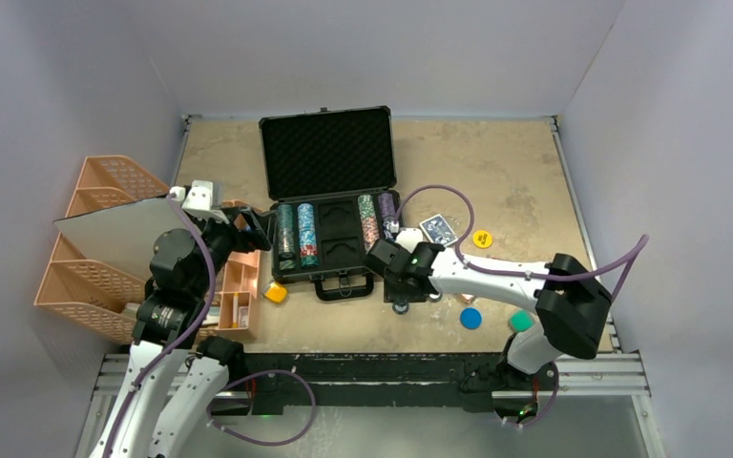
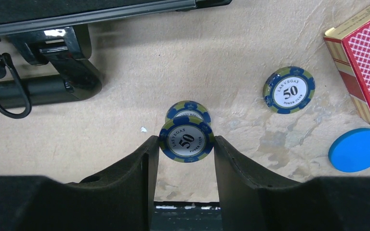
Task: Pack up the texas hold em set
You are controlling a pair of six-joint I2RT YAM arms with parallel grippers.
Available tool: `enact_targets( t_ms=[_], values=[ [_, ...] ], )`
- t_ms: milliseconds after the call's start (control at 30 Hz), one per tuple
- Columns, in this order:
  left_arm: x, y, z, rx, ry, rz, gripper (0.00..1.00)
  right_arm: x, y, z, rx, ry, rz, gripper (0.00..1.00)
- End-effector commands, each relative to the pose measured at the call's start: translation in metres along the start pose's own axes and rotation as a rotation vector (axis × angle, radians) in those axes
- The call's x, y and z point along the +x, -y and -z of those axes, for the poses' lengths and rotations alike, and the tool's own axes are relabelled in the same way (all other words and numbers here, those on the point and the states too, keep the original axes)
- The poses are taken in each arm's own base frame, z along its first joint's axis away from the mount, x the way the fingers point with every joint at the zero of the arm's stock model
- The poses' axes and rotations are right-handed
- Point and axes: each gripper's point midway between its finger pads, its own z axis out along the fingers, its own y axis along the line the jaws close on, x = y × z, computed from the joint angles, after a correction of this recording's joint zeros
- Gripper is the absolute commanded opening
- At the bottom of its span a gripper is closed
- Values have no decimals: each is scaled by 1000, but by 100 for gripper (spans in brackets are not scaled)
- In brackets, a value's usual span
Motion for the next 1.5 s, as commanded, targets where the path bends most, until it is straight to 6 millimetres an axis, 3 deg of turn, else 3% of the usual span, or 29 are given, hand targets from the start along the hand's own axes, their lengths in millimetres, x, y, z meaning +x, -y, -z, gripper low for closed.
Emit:
enact_targets(
  t_ms=[0,567,800,1067,1300,1467],
  values=[
    [-16,1,0,-7,43,11,88,3,4,-10,19,0,28,47],
    [-14,0,-2,-10,32,12,88,16,5,-29,43,-51,60,49],
    [-14,-1,-2,-12,33,12,88,9,9,-18,52,-34,68,64],
    [-14,-1,-1,-13,33,12,88,-13,48,-8,147,62,-41,67],
    [-14,-1,-2,-13,33,16,88,-12,79,-21,167,56,-150,67],
    [-14,-2,-2,-13,31,16,88,-9,83,-33,153,32,-167,70]
  ],
)
